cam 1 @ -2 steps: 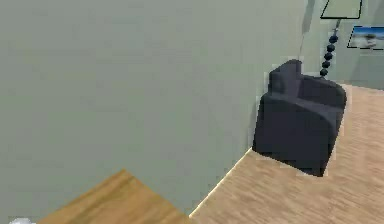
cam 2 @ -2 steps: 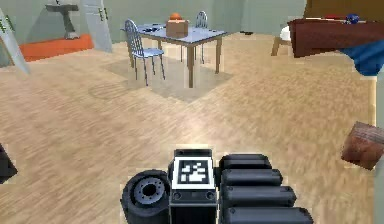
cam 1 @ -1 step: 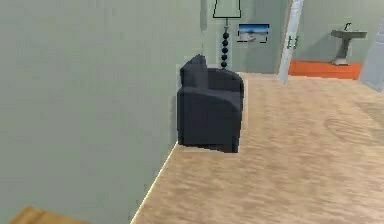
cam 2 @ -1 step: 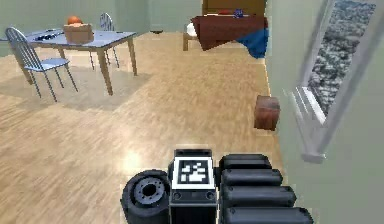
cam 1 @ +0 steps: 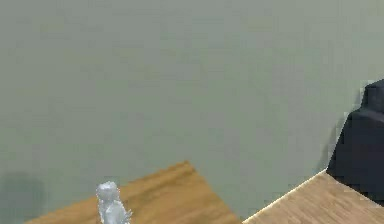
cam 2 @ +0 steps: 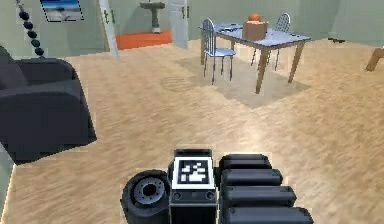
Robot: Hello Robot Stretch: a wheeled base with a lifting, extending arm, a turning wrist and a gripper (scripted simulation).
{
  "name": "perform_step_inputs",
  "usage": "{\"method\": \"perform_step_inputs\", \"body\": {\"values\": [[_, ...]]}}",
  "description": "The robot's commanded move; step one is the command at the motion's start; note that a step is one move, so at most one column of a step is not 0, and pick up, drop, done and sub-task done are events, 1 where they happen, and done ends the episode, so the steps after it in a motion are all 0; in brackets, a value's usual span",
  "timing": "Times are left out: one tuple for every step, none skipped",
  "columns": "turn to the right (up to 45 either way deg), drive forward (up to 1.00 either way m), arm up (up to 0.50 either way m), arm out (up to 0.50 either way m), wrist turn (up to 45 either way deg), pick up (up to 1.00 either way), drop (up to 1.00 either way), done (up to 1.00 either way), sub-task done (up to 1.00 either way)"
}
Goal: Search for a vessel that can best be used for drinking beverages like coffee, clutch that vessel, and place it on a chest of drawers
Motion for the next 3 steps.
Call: {"method": "perform_step_inputs", "body": {"values": [[-45.0,0.0,0.0,0.0,0.0,0.0,0.0,0.0,0.0],[-45.0,0.0,0.0,0.0,0.0,0.0,0.0,0.0,0.0],[-9.0,0.0,0.0,0.0,0.0,0.0,0.0,0.0,0.0]]}}
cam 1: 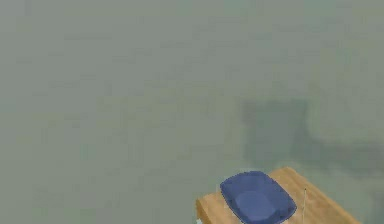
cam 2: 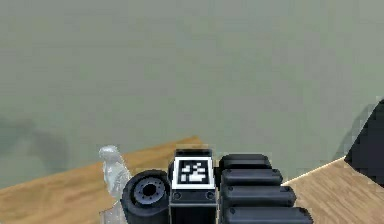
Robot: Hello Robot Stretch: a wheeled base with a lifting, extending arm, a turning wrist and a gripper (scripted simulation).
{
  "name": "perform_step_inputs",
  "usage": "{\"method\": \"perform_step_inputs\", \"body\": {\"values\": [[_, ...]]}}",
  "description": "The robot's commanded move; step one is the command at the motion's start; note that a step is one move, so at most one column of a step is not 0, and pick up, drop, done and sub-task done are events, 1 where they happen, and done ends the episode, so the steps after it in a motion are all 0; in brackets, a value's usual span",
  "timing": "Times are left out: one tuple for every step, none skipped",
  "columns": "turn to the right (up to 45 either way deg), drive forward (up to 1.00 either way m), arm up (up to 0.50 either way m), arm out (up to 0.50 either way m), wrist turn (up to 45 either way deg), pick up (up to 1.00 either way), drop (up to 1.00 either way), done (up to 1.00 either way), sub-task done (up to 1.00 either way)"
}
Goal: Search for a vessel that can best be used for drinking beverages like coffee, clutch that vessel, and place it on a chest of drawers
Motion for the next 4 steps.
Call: {"method": "perform_step_inputs", "body": {"values": [[-3.0,0.0,0.0,0.0,0.0,0.0,0.0,0.0,0.0],[0.0,0.0,0.0,0.14,0.0,0.0,0.0,0.0,0.0],[0.0,0.0,0.0,0.0,45.0,0.0,0.0,0.0,0.0],[0.0,0.0,0.0,0.0,12.0,0.0,0.0,0.0,0.0]]}}
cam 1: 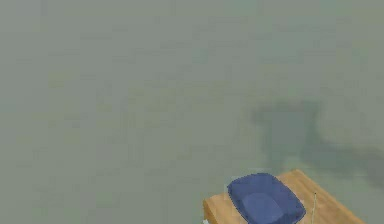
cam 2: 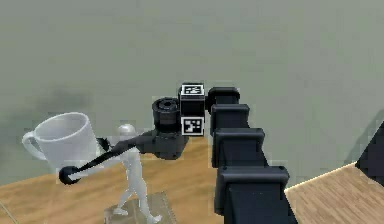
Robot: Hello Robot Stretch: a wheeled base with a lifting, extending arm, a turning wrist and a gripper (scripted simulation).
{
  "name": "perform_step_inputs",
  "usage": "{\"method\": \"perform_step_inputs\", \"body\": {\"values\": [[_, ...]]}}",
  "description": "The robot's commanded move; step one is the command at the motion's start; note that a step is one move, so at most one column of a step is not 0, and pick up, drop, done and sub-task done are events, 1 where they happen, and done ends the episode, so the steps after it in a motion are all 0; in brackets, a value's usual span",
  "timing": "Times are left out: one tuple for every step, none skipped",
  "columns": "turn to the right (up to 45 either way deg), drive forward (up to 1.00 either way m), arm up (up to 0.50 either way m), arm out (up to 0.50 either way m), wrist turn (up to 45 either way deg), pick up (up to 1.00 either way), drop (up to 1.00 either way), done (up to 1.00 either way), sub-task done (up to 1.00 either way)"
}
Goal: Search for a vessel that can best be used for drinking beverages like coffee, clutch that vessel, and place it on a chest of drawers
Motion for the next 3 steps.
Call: {"method": "perform_step_inputs", "body": {"values": [[0.0,0.0,-0.26,0.0,0.0,0.0,0.0,0.0,0.0],[0.0,0.0,0.0,0.0,0.0,0.0,1.0,0.0,0.0],[0.0,0.0,0.0,-0.1,0.0,0.0,0.0,0.0,0.0]]}}
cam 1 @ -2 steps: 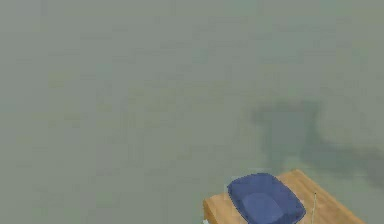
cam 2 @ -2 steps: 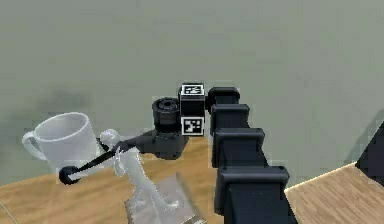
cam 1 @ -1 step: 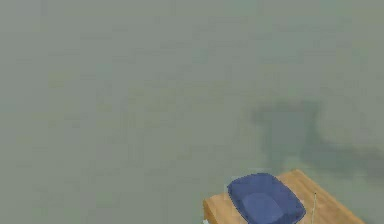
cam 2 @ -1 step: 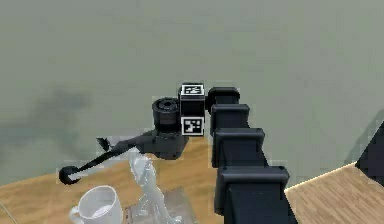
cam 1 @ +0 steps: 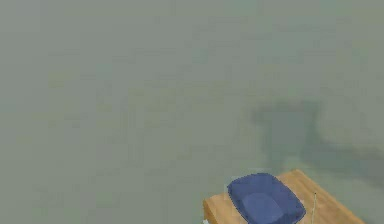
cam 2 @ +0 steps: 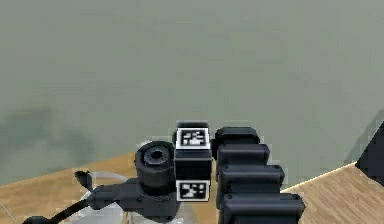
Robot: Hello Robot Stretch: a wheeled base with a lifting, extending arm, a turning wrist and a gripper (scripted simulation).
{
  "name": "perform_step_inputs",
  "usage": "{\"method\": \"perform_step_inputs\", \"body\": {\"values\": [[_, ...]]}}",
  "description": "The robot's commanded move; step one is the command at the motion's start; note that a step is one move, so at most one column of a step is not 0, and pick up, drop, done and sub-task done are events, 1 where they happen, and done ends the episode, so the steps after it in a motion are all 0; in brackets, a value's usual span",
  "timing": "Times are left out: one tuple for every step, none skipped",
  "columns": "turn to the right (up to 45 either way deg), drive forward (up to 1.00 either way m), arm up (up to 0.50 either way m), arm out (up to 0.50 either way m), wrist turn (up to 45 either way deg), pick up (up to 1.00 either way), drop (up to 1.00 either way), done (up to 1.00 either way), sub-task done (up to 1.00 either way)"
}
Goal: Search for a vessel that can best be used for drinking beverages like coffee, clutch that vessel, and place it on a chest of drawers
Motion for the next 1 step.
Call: {"method": "perform_step_inputs", "body": {"values": [[0.0,0.0,0.0,0.0,0.0,0.0,0.0,1.0,0.0]]}}
